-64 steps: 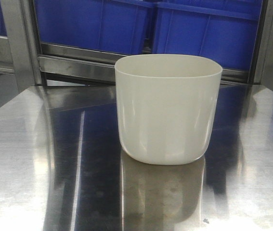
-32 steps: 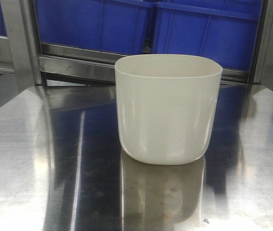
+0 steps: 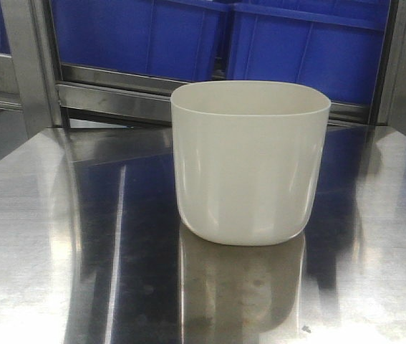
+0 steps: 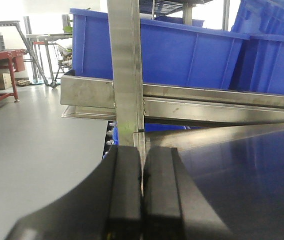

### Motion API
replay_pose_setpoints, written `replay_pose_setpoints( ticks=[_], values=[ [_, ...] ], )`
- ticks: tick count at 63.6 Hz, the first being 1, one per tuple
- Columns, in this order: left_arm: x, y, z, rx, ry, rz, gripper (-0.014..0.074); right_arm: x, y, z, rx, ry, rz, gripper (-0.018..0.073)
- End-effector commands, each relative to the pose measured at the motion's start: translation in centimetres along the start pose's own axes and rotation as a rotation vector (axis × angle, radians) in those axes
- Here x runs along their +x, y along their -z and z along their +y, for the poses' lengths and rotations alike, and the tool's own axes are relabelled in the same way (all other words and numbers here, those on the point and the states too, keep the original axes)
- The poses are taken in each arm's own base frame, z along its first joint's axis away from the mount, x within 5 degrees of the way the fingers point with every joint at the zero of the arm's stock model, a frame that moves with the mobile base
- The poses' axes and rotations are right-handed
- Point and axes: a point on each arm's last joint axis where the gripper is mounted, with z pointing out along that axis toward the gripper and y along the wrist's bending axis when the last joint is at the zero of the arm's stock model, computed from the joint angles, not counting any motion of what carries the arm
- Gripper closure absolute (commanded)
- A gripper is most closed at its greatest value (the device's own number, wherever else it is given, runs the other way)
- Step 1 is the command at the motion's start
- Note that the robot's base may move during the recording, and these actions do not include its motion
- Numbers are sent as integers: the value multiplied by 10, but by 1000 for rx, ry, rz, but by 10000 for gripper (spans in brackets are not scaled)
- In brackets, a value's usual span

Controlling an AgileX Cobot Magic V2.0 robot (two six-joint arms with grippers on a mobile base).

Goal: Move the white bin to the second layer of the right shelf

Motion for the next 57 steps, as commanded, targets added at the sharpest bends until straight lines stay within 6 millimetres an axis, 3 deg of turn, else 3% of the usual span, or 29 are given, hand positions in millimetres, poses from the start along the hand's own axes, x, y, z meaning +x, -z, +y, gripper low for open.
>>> replay_pose_setpoints(
  ticks=[1,33,46,57],
  values=[
    [3,1,1,-8,12,-67,512,-15,3,1,-8,7,-130,504],
    [3,1,1,-8,12,-67,512,-28,-3,3,-11,6,-165,504],
    [3,1,1,-8,12,-67,512,-55,-19,6,-7,-26,-111,504],
    [3,1,1,-8,12,-67,512,-104,-42,11,-7,-45,-97,504]
  ],
)
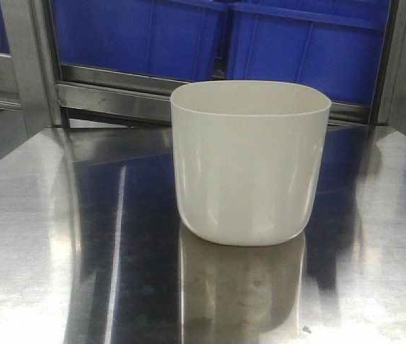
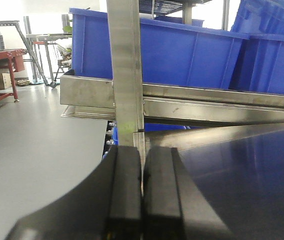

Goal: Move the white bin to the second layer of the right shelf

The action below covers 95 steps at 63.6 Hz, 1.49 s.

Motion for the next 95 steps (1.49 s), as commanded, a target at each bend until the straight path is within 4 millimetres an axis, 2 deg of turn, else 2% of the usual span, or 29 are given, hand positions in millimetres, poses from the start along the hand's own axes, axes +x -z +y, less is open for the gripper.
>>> replay_pose_setpoints(
  ticks=[1,13,24,30,38,49,58,64,72,75,83,95],
  values=[
    [3,1,1,-8,12,-67,512,-43,-14,6,-8,-15,-84,504],
    [3,1,1,-8,12,-67,512,-95,-50,15,18,-74,185,504],
    [3,1,1,-8,12,-67,512,-118,-90,31,-34,-148,364,504],
    [3,1,1,-8,12,-67,512,-120,-113,42,-72,-141,440,504],
    [3,1,1,-8,12,-67,512,-111,-137,59,-128,-123,512,504],
    [3,1,1,-8,12,-67,512,-91,-153,88,-219,-88,617,504],
    [3,1,1,-8,12,-67,512,-74,-158,109,-285,-53,684,494],
    [3,1,1,-8,12,-67,512,-65,-160,119,-314,-37,717,405],
    [3,1,1,-8,12,-67,512,-60,-159,128,-342,-26,729,158],
    [3,1,1,-8,12,-67,512,-60,-159,129,-348,-24,731,110],
    [3,1,1,-8,12,-67,512,-60,-158,130,-350,-20,746,92],
    [3,1,1,-8,12,-67,512,-75,-164,136,-354,-6,795,92]
  ],
)
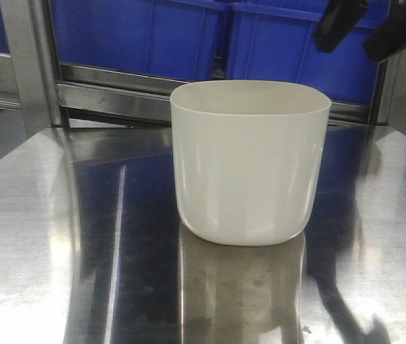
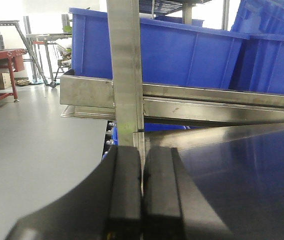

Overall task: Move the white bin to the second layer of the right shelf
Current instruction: 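Move the right gripper down and grasp the white bin's rim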

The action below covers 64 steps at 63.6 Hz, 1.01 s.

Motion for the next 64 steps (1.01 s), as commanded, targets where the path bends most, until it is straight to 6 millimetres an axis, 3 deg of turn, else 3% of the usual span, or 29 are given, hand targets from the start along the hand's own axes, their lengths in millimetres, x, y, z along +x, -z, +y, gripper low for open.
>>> replay_pose_setpoints(
  ticks=[1,16,44,64],
  values=[
    [3,1,1,-8,12,-67,512,-22,17,8,-27,10,-80,92],
    [3,1,1,-8,12,-67,512,-33,2,11,-10,12,38,92],
    [3,1,1,-8,12,-67,512,-16,-52,23,10,76,214,92],
    [3,1,1,-8,12,-67,512,-7,-83,19,33,70,298,92]
  ],
)
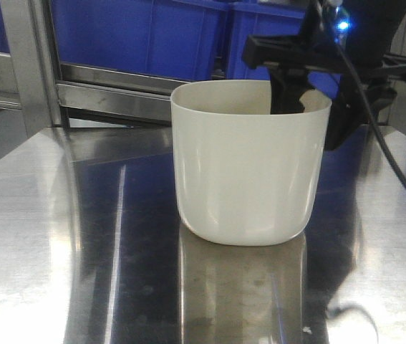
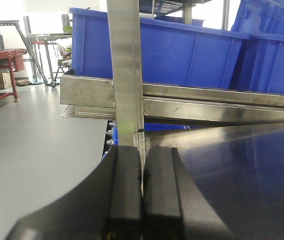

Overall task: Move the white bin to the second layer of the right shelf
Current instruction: 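Move the right gripper down and grasp the white bin's rim, then lift the white bin off the table with the right gripper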

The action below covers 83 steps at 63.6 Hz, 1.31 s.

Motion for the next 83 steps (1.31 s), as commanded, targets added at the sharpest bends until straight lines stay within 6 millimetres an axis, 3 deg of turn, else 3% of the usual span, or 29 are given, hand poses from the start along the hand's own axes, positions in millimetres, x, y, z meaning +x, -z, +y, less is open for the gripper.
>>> replay_pose_setpoints(
  ticks=[1,13,27,35,41,57,68,83],
  values=[
    [3,1,1,-8,12,-67,512,-11,16,3,-13,16,-91,92],
    [3,1,1,-8,12,-67,512,-12,6,3,-9,14,-75,146],
    [3,1,1,-8,12,-67,512,-18,16,2,-1,38,-174,526],
    [3,1,1,-8,12,-67,512,-23,40,2,23,87,-303,497],
    [3,1,1,-8,12,-67,512,-22,71,1,42,128,-421,503],
    [3,1,1,-8,12,-67,512,-4,130,-8,45,118,-595,503],
    [3,1,1,-8,12,-67,512,25,157,-26,63,80,-732,503],
    [3,1,1,-8,12,-67,512,89,177,-60,147,-12,-886,503]
  ],
)
